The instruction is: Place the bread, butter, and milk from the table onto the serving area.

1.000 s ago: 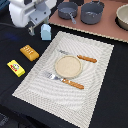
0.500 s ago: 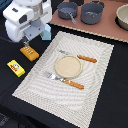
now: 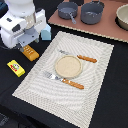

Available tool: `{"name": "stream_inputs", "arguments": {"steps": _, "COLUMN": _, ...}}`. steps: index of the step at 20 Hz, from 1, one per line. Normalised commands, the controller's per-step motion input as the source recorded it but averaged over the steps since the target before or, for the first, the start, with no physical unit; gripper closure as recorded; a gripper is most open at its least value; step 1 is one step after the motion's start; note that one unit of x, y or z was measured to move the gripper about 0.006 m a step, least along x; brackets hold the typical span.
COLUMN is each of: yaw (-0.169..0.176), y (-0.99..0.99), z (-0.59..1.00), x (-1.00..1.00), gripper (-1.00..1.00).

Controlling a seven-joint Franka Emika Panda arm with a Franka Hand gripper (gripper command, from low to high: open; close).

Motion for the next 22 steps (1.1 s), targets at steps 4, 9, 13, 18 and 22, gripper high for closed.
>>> {"name": "stream_inputs", "arguments": {"steps": 4, "yaw": -0.001, "y": 0.0, "z": -0.2, "x": 0.0, "gripper": -1.0}}
{"name": "stream_inputs", "arguments": {"steps": 9, "yaw": 0.0, "y": -0.03, "z": -0.27, "x": 0.0, "gripper": -1.0}}
{"name": "stream_inputs", "arguments": {"steps": 13, "yaw": 0.0, "y": -0.02, "z": -0.33, "x": -0.04, "gripper": -1.0}}
{"name": "stream_inputs", "arguments": {"steps": 18, "yaw": 0.0, "y": -0.02, "z": -0.29, "x": -0.05, "gripper": -1.0}}
{"name": "stream_inputs", "arguments": {"steps": 22, "yaw": 0.0, "y": 0.0, "z": -0.11, "x": 0.0, "gripper": 1.0}}
